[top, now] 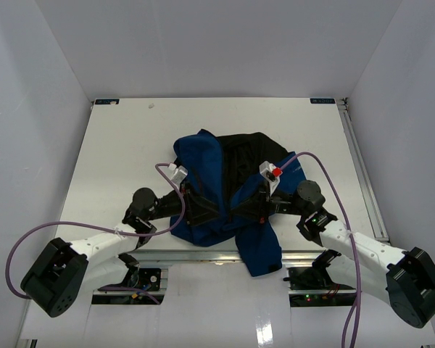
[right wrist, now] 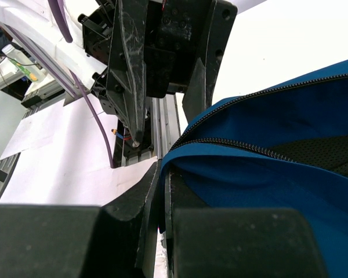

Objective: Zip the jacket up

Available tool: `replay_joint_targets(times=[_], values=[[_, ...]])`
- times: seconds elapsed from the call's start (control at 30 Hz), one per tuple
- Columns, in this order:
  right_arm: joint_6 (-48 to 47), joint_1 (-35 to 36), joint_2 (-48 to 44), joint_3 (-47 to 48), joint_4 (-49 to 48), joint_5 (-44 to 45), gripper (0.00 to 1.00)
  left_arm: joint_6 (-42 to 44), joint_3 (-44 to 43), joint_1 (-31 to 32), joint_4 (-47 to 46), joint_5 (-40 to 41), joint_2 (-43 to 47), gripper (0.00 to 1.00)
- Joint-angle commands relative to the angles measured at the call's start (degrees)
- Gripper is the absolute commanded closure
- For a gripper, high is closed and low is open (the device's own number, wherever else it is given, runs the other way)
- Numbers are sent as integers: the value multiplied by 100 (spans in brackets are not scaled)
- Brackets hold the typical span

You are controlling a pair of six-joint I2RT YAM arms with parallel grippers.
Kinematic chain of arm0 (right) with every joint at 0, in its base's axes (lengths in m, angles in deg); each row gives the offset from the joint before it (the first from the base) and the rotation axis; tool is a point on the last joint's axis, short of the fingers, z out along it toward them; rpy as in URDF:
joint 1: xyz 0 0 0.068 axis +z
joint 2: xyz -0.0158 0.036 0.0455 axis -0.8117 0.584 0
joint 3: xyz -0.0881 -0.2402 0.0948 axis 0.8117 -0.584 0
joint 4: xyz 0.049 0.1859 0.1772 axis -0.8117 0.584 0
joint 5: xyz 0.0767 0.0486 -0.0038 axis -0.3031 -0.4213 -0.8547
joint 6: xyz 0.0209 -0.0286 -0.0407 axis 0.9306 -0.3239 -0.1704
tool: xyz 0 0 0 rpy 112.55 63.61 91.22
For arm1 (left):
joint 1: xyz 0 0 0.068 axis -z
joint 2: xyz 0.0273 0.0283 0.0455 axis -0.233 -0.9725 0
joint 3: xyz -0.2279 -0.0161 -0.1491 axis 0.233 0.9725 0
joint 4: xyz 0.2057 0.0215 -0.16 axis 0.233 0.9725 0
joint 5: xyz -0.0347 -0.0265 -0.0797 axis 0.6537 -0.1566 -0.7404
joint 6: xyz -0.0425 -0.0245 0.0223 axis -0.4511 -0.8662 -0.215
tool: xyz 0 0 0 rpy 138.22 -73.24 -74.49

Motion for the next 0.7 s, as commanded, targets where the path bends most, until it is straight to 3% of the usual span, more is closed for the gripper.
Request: replay_joint_targets(times=[0.0,0.3,0.47,0.53,0.6,0.63,0.67], values=[[24,75,-9,66,-482,-20,92,459,-211,172,480,229,70,38],[15,172,81,107,-522,45,92,422,-225,292,268,161,-12,39],[6,226,181,107,-568,56,92,429,-272,372,119,151,-240,46],[-2,235,200,107,-576,72,92,421,-286,372,56,83,-303,56],[-2,242,215,98,-584,81,92,413,-270,380,-26,27,-348,72],[-11,243,232,107,-584,89,92,421,-270,372,-95,0,-357,89],[-11,251,258,116,-584,89,92,421,-261,381,-95,-34,-366,90]])
